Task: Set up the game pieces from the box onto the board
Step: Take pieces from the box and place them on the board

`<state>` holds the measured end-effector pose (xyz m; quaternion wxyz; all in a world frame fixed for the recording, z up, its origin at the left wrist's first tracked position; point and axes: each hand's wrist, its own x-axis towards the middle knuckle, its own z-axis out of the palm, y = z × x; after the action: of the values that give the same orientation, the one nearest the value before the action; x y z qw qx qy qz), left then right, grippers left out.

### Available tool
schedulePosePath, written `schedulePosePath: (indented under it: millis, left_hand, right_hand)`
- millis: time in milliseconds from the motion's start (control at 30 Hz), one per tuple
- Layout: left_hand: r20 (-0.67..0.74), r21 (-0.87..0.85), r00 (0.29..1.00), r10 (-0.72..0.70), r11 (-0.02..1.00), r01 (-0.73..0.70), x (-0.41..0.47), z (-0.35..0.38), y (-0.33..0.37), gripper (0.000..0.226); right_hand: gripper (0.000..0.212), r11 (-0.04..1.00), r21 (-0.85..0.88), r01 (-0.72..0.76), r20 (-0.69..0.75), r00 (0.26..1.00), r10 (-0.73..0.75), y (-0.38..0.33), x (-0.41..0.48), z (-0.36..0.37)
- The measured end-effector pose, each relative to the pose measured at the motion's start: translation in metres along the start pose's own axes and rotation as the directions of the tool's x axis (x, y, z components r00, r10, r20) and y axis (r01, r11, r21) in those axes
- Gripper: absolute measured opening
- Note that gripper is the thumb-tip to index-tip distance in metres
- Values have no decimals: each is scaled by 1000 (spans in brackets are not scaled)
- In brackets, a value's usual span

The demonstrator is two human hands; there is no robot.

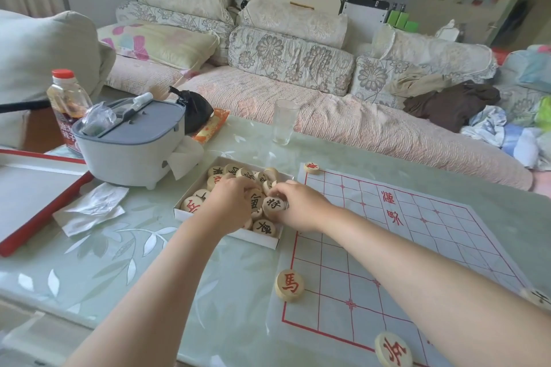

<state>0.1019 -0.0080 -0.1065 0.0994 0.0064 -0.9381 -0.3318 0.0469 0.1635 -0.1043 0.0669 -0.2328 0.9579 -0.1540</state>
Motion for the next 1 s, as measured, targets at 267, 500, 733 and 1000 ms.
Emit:
schedulePosePath:
  millis: [267, 500, 733, 1000]
  left_hand:
    - [67, -49, 996, 53, 998, -50, -1, 20, 47, 39]
    - [253, -205, 957, 142, 975, -90, -15, 80, 118, 32]
    - [310, -312, 934, 180, 947, -78, -35, 138, 170, 32]
    - [335, -333, 930, 149, 943, -31, -36, 189, 221, 21]
  right_hand:
    - [37, 992, 126, -30, -200, 978, 55, 28, -47, -24]
    - [26, 958, 196, -210, -273, 927, 259, 111, -135, -43]
    - [18, 851, 285, -442, -330, 788, 520, 215, -214, -70]
    - [14, 671, 324, -667, -416, 536, 734, 308, -265, -88]
